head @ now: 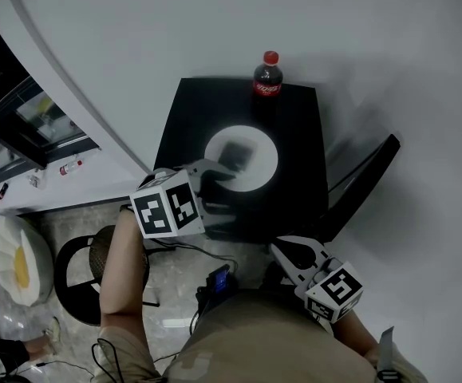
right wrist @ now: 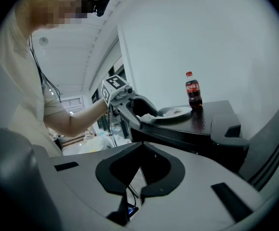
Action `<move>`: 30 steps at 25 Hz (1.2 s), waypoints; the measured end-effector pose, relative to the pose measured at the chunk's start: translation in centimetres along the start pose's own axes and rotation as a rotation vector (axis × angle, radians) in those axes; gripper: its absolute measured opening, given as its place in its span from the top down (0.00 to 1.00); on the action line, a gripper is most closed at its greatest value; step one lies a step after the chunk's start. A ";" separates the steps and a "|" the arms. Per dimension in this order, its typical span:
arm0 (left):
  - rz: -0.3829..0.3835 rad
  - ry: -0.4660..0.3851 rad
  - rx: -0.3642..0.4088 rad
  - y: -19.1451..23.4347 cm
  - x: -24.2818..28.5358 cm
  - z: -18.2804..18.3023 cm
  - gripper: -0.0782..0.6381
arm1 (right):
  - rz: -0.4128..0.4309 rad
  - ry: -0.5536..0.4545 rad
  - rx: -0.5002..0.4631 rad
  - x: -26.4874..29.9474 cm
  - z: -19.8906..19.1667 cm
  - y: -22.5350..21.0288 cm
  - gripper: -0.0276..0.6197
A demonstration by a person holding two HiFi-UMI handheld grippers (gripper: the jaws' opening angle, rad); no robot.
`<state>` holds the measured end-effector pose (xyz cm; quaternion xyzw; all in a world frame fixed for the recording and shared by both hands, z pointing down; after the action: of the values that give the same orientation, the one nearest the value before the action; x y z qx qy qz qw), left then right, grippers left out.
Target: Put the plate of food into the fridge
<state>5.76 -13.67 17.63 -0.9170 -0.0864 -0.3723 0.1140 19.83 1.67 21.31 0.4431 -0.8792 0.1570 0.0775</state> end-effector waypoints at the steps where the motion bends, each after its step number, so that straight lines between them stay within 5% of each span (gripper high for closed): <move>1: -0.009 -0.001 -0.004 -0.1 0.1 0.0 0.50 | -0.006 0.000 0.004 0.0 0.1 0.0 0.92; 14: 0.124 0.069 0.071 -0.7 0.9 0.1 0.49 | 0.010 0.022 0.007 0.3 -0.7 0.3 0.92; 30: 0.117 0.091 0.103 -1.0 1.1 0.2 0.49 | -0.002 0.011 0.014 0.0 -0.6 0.4 0.92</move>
<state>6.41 -12.54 18.44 -0.8955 -0.0466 -0.4014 0.1864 19.48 2.07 21.76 0.4437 -0.8771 0.1656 0.0795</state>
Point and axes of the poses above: the fingertips, and each gripper's own axes: x forward along the fingers, y to its left, z out of its top, the point moved 8 cm from there along -x, backward along the fingers, and after that the axes turned 1 degree about -y, right-handed, at the moved point
